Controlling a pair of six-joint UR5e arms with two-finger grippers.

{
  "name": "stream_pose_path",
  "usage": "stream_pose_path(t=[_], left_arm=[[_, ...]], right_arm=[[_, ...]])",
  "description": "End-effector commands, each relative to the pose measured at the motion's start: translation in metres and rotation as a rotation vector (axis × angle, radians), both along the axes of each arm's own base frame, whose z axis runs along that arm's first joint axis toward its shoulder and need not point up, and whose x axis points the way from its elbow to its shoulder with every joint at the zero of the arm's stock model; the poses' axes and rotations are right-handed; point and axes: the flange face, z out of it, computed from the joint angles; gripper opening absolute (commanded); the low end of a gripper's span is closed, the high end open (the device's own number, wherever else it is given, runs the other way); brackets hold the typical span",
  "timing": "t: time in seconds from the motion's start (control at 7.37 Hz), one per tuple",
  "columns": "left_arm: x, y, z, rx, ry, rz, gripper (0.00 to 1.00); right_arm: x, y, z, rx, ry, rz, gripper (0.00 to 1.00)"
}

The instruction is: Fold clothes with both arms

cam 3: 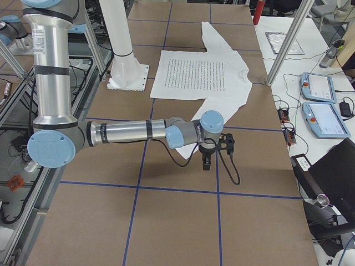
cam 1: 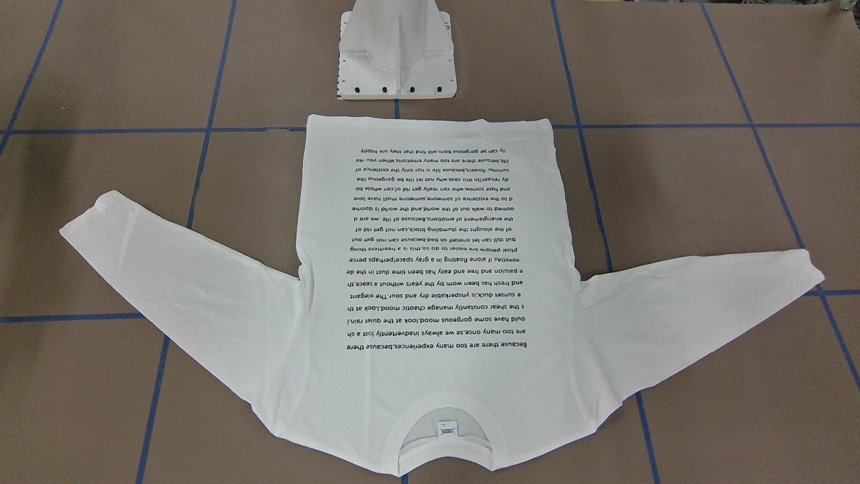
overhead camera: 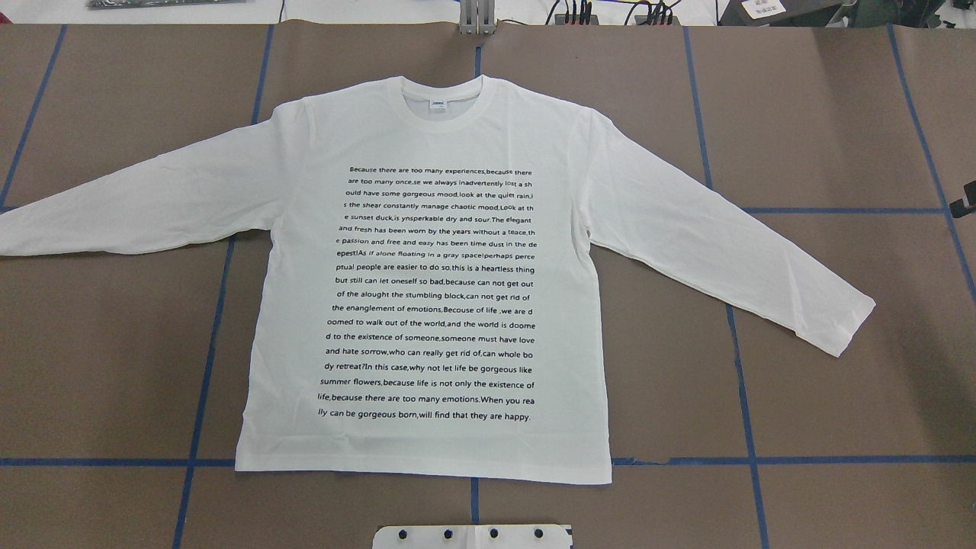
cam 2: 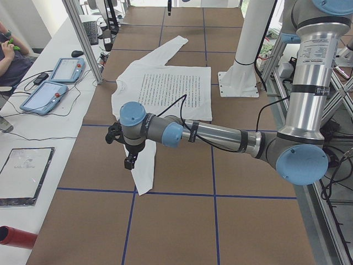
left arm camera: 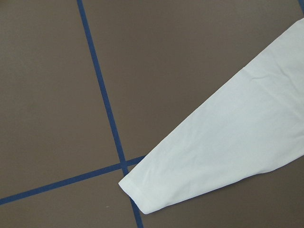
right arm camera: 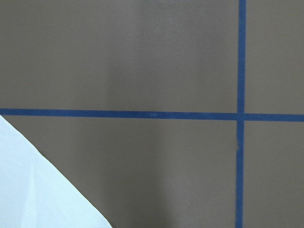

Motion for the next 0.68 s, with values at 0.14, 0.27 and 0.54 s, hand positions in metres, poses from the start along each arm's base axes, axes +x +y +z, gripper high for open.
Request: stream_pose_path(t=[0.14, 0.27, 0.54], left_arm=[[0.001, -0.003, -0.001, 0.013, 0.004, -0.010, 0.99], [0.001, -0.003, -0.002, 0.025, 0.007, -0.016, 0.99], [0.001, -0.003, -0.005, 0.030, 0.009, -0.017, 0.99]], right_arm=[[-0.086, 0.051, -0.007, -0.061, -0.060, 0.088, 1.00], [-0.116, 0.056, -0.007, -0.017, 0.004, 0.069, 1.00], [-0.154, 0.066, -0.009, -0.030, 0.016, 0.020, 1.00]])
